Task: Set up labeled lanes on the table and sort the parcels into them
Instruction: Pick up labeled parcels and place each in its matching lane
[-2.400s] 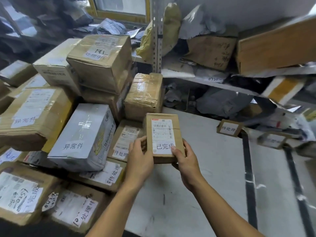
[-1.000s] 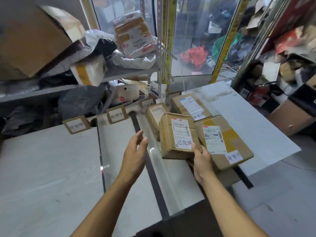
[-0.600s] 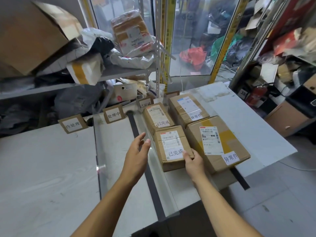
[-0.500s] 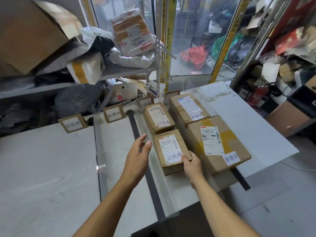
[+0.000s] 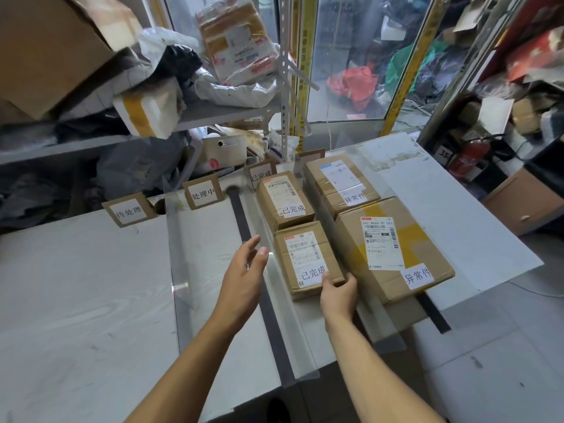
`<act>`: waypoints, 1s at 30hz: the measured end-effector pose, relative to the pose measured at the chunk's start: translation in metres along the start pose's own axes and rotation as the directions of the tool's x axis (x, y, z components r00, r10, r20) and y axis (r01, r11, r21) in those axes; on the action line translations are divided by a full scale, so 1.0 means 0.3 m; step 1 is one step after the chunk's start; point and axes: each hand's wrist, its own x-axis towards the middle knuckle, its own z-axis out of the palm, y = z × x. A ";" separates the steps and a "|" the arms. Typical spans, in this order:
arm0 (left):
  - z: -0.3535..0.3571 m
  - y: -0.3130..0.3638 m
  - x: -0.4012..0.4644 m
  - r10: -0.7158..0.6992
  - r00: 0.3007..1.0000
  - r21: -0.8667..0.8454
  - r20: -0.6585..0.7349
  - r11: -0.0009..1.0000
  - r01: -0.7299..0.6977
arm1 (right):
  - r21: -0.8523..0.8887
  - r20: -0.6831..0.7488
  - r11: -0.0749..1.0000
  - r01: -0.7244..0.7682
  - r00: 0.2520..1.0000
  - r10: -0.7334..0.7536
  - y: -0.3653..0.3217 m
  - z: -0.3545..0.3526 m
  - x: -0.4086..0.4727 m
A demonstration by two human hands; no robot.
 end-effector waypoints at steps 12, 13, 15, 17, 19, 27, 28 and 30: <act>-0.002 0.002 -0.001 0.015 1.000 0.001 0.011 1.000 -0.015 | 0.039 0.024 0.988 -0.148 0.989 0.147 0.024 -0.002 0.028; -0.001 -0.001 -0.001 0.015 1.000 -0.001 0.013 1.000 -0.015 | 0.035 0.031 0.988 -0.148 0.989 0.147 0.024 -0.007 0.031; -0.001 -0.008 -0.001 0.014 1.000 -0.002 0.015 1.000 -0.014 | 0.042 0.069 0.986 -0.161 0.985 0.158 0.023 -0.018 0.028; -0.002 -0.013 -0.003 0.015 1.000 -0.002 0.020 1.000 -0.015 | 0.060 0.104 0.981 -0.186 0.978 0.180 0.016 -0.027 0.012; -0.010 -0.018 -0.004 0.023 1.000 -0.004 0.021 1.000 -0.022 | 0.098 0.150 0.970 -0.222 0.967 0.206 0.003 -0.036 -0.030; -0.152 -0.048 0.007 0.059 0.996 -0.017 -0.065 0.998 -0.061 | 0.063 0.464 0.949 0.308 0.833 -0.301 -0.238 0.102 -0.299; -0.189 -0.051 0.005 0.063 0.994 -0.030 -0.088 0.997 -0.066 | 0.055 0.508 0.925 0.375 0.787 -0.349 -0.269 0.148 -0.336; -0.278 -0.059 -0.003 0.073 0.987 -0.053 -0.142 0.995 -0.081 | 0.046 0.574 0.875 0.482 0.704 -0.418 -0.311 0.248 -0.411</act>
